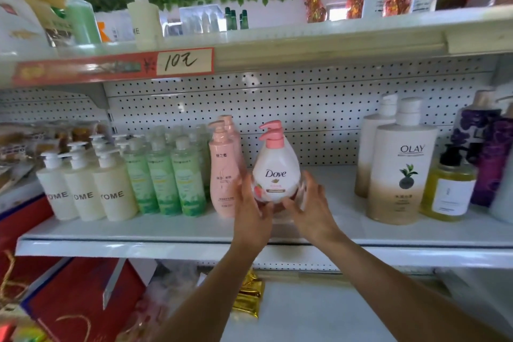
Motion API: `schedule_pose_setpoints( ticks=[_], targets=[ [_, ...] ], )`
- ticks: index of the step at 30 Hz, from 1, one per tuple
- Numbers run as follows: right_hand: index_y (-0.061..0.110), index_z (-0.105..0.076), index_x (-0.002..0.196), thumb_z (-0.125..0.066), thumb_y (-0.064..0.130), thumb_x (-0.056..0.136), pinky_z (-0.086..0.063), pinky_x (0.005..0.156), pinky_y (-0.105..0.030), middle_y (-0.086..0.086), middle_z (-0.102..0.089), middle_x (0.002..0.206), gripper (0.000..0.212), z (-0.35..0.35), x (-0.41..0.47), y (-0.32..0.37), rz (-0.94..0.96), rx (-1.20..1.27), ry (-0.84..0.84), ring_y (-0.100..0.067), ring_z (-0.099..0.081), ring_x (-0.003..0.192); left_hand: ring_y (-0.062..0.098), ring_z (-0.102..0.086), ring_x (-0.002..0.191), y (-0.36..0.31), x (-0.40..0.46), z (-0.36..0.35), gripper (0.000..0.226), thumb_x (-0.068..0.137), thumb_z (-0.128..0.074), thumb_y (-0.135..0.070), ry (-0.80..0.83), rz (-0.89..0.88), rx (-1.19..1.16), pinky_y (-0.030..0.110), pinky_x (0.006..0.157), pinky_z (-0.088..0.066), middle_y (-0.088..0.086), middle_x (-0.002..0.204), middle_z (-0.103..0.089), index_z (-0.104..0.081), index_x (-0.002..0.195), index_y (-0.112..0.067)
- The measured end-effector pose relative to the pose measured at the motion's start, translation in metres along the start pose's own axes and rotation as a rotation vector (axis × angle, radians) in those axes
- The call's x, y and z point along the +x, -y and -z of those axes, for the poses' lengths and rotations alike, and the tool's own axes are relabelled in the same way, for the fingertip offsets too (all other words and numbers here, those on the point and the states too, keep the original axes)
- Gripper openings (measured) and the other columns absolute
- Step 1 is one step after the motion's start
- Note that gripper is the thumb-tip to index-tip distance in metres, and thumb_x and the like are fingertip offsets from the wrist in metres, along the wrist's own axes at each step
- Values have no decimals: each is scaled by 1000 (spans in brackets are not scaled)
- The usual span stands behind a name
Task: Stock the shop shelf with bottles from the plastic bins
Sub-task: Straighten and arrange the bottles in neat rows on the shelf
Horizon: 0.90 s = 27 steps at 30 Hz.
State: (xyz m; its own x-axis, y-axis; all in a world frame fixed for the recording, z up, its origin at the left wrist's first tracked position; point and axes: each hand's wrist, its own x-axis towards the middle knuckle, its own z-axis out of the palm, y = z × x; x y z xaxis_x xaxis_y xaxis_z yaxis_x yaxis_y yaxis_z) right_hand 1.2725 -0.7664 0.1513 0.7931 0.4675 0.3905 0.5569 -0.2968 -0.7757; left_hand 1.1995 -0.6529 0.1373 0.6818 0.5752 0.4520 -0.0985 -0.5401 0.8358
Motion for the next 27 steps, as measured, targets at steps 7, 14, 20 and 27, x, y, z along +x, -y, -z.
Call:
schedule_pose_setpoints(
  ticks=[7,14,20,27],
  targets=[
    [15,-34,144,-61,12,89,-39,105,-42,-8,-41,134,61,63,-23,-26,164,-46,-388,-24,-41,126,9,-47,119,-40,-37,-43,57,88,-60,-6,-108,-287,150,24,95,-46,-7,132,-32,-37,138,-21],
    [17,-23,149,-62,10,88,-29,111,-40,-7,-30,147,73,148,-15,-68,2,48,-521,-16,-26,133,13,-41,129,-76,-26,-120,66,93,-60,-20,267,-89,-57,34,107,-40,-7,137,-31,-24,149,-24],
    [21,-44,127,-66,14,89,-52,86,-35,5,-63,104,45,170,-6,-93,-144,165,-211,-15,-63,98,16,-43,133,-102,-8,-166,76,91,-63,-17,386,71,-284,41,112,-37,-6,147,-37,-20,152,-26],
    [14,-43,134,-61,5,89,-43,87,-26,4,-59,111,49,163,-9,-87,-119,77,-144,-14,-58,102,20,-48,127,-103,-15,-155,73,92,-59,-1,277,76,-331,37,109,-40,-19,125,-44,-21,149,-25]
  ],
)
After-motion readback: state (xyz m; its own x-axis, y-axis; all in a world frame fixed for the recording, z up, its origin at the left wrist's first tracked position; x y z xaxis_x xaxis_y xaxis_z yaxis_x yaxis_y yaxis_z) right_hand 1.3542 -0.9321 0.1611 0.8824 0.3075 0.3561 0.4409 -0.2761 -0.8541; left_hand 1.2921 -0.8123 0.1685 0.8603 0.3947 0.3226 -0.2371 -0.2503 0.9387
